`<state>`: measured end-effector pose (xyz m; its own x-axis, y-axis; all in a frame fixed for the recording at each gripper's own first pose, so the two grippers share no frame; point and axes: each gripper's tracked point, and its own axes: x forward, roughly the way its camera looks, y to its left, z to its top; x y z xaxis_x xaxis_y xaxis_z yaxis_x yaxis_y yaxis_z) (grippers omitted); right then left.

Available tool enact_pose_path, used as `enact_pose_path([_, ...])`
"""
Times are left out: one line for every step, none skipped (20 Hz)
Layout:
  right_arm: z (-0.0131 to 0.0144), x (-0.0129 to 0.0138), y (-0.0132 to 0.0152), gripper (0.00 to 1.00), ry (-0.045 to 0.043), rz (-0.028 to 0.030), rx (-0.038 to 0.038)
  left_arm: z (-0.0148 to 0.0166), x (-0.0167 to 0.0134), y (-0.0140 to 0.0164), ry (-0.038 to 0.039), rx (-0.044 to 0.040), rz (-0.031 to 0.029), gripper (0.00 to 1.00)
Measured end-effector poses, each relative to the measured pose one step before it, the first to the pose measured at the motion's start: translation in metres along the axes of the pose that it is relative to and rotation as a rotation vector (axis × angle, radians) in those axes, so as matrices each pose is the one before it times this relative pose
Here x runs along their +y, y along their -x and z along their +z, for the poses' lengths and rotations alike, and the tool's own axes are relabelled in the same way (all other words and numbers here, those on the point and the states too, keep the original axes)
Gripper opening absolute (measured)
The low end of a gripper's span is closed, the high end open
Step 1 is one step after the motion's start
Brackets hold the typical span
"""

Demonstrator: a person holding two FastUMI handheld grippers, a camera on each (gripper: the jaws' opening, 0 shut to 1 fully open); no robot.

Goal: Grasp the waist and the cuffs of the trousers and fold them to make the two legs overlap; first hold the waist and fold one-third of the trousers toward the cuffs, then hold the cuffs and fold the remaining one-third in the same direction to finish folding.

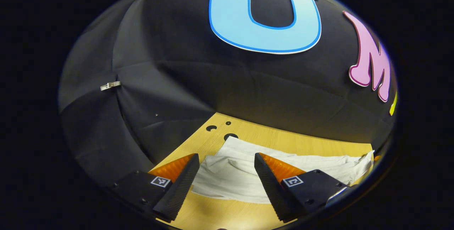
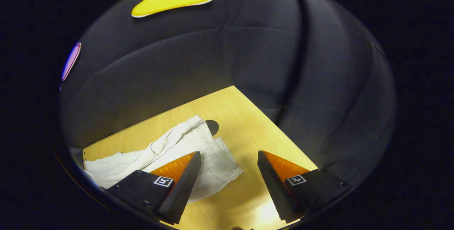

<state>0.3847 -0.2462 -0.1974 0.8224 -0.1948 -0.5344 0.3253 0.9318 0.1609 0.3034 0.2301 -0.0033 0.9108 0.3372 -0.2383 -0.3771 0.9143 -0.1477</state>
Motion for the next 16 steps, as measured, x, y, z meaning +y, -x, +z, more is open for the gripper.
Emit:
enact_pose_path([-0.00202,-0.00095,0.00044,0.99,-0.01409,-0.00617,0.00765,-0.00207,-0.00292,0.00770,0.02159,0.00568,-0.00357,0.99])
enact_pose_path([-0.00319,0.00014,0.00018,0.99,-0.00489,-0.00301,0.00663,-0.00139,-0.00573,0.00623,0.01164,0.00709,-0.01108,0.99])
enact_pose_path([-0.00313,0.00160,-0.00177,0.99,-0.00135,0.00021,0.00573,0.00229,0.00053,0.00538,-0.00508,-0.00613,0.00365,0.96])
enact_pose_path([-0.00385,0.00111,-0.00221,0.99,0.00356,0.00075,0.00818,0.00441,0.00134,0.00290,-0.01704,-0.00921,0.00670,0.96])
enact_pose_path([-0.00598,0.00080,-0.00296,0.99,0.00636,-0.00091,0.01069,0.00437,-0.00204,0.00341,-0.01959,-0.00909,0.00783,0.96])
enact_pose_path([-0.00497,0.00058,-0.00229,0.99,0.00479,-0.00316,0.00913,0.00185,-0.00215,0.00227,-0.01407,-0.00599,0.00441,0.96])
enact_pose_path([-0.00508,0.00139,-0.00312,1.00,0.00425,-0.00610,0.00796,0.00003,-0.00259,0.00261,-0.00736,-0.00484,-0.00387,0.96])
enact_pose_path([-0.00347,0.00059,-0.00191,0.99,-0.00194,-0.00629,0.00474,0.00052,-0.00306,0.00303,-0.00517,-0.00297,-0.00886,0.96])
enact_pose_path([-0.00125,0.00123,0.00119,0.99,0.00006,-0.00570,-0.00255,0.00084,-0.00209,0.00478,-0.00506,-0.00517,-0.00826,0.96])
enact_pose_path([0.00221,0.00087,-0.00397,0.99,0.01332,-0.00357,-0.01920,0.00128,-0.00246,0.00465,-0.00556,-0.00580,-0.00580,0.96])
enact_pose_path([-0.00120,-0.00070,0.00112,0.99,0.02109,-0.00488,-0.01047,0.00068,-0.00437,0.00710,-0.00810,-0.00359,-0.00665,0.96])
enact_pose_path([-0.00066,-0.00030,-0.00183,1.00,0.02495,-0.01113,-0.00918,0.00052,-0.00319,0.00556,-0.00950,-0.00266,-0.00274,0.96])
enact_pose_path([-0.00220,0.00363,-0.00025,0.98,0.01807,-0.00069,-0.00329,-0.00104,-0.00311,0.00531,-0.00887,-0.00229,-0.00572,0.96])
enact_pose_path([-0.00170,0.00546,-0.00171,0.95,-0.00029,0.01328,-0.00098,-0.00155,-0.00409,0.00491,-0.00749,0.00140,-0.00704,0.95])
enact_pose_path([-0.00272,0.00502,-0.00034,0.77,-0.01176,0.00041,0.00895,-0.00322,-0.00528,0.00389,-0.00731,0.00404,-0.01093,0.96])
enact_pose_path([0.00278,0.00232,-0.00090,0.72,-0.01476,0.00436,0.00551,-0.00233,-0.00610,0.00398,-0.00950,0.00442,-0.01229,0.96])
